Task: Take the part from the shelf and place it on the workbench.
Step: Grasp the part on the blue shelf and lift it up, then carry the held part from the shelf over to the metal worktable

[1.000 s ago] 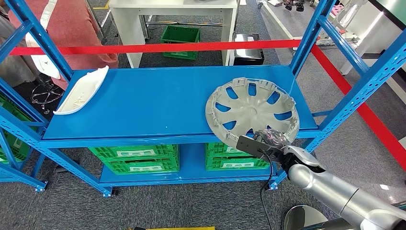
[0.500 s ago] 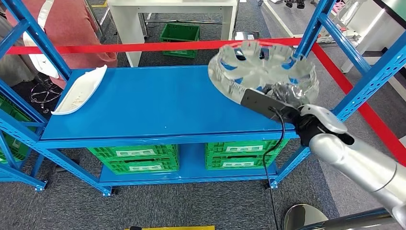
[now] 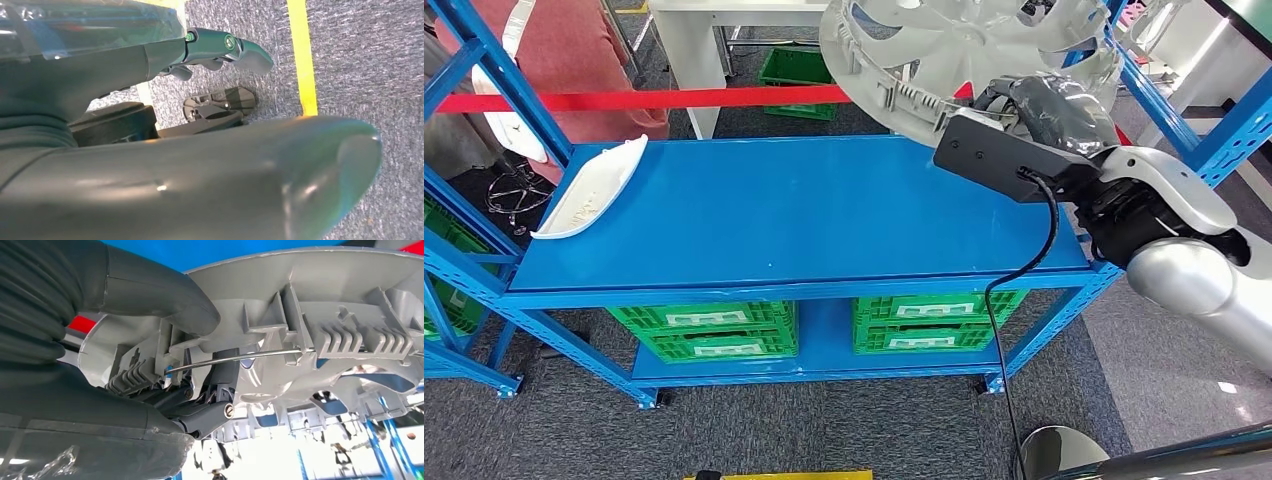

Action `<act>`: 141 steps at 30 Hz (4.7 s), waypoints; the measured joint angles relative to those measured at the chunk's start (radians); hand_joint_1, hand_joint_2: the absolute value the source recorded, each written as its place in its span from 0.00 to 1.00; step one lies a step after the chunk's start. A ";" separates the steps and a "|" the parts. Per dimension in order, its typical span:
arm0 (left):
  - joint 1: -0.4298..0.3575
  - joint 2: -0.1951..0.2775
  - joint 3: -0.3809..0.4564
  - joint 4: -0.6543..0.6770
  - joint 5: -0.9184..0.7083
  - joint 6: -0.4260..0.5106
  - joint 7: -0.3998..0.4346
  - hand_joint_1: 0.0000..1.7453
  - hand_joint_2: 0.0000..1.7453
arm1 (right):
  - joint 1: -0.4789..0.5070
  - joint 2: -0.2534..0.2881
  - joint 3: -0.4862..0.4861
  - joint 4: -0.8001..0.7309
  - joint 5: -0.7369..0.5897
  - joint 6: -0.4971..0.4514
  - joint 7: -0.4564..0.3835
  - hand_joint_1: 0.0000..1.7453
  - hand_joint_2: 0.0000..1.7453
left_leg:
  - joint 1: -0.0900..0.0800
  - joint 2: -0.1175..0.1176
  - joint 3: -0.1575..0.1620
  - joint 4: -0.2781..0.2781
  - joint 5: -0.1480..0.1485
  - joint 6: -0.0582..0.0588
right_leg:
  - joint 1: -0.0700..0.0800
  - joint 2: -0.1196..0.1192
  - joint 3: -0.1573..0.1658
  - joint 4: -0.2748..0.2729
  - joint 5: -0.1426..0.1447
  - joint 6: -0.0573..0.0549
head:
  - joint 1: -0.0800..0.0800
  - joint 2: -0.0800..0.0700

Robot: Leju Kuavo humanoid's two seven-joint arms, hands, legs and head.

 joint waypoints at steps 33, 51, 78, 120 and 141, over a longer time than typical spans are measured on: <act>0.004 -0.008 0.050 0.000 0.038 0.036 -0.035 0.00 0.00 | 0.334 -0.055 -0.159 -0.206 0.101 -0.373 -0.020 1.00 1.00 | 0.015 0.001 -0.017 0.010 0.012 0.006 | -0.026 0.002 -0.040 0.075 -0.013 0.046 | 0.028 0.000; 0.022 -0.001 0.075 0.000 0.065 0.029 -0.053 0.00 0.00 | 0.487 -0.159 -0.360 -0.339 0.167 -0.384 0.005 1.00 1.00 | -0.021 0.009 0.088 -0.004 -0.086 0.029 | 0.000 -0.030 -0.103 0.037 0.077 -0.014 | -0.011 0.000; 0.031 -0.007 0.093 0.001 0.079 0.006 -0.055 0.00 0.00 | 0.676 -0.193 -0.510 -0.399 0.118 -0.407 -0.013 1.00 1.00 | -0.005 0.003 0.010 0.171 -0.091 -0.006 | -0.004 -0.021 -0.100 0.042 0.053 -0.029 | -0.016 0.000; 0.029 -0.014 0.116 0.002 0.156 0.015 -0.087 0.00 0.00 | 1.178 -0.069 -0.713 -0.447 0.015 -0.598 -0.443 1.00 1.00 | -0.020 0.013 0.064 -0.050 -0.018 0.031 | -0.013 -0.010 -0.157 0.257 -0.110 0.020 | 0.003 0.000; 0.029 -0.006 0.148 0.002 0.180 0.091 -0.125 0.00 0.00 | 1.266 0.073 -0.632 -0.526 0.344 -0.621 -0.442 1.00 1.00 | -0.011 0.059 0.058 0.027 -0.051 -0.026 | -0.012 -0.086 0.008 0.023 -0.027 -0.021 | -0.021 0.000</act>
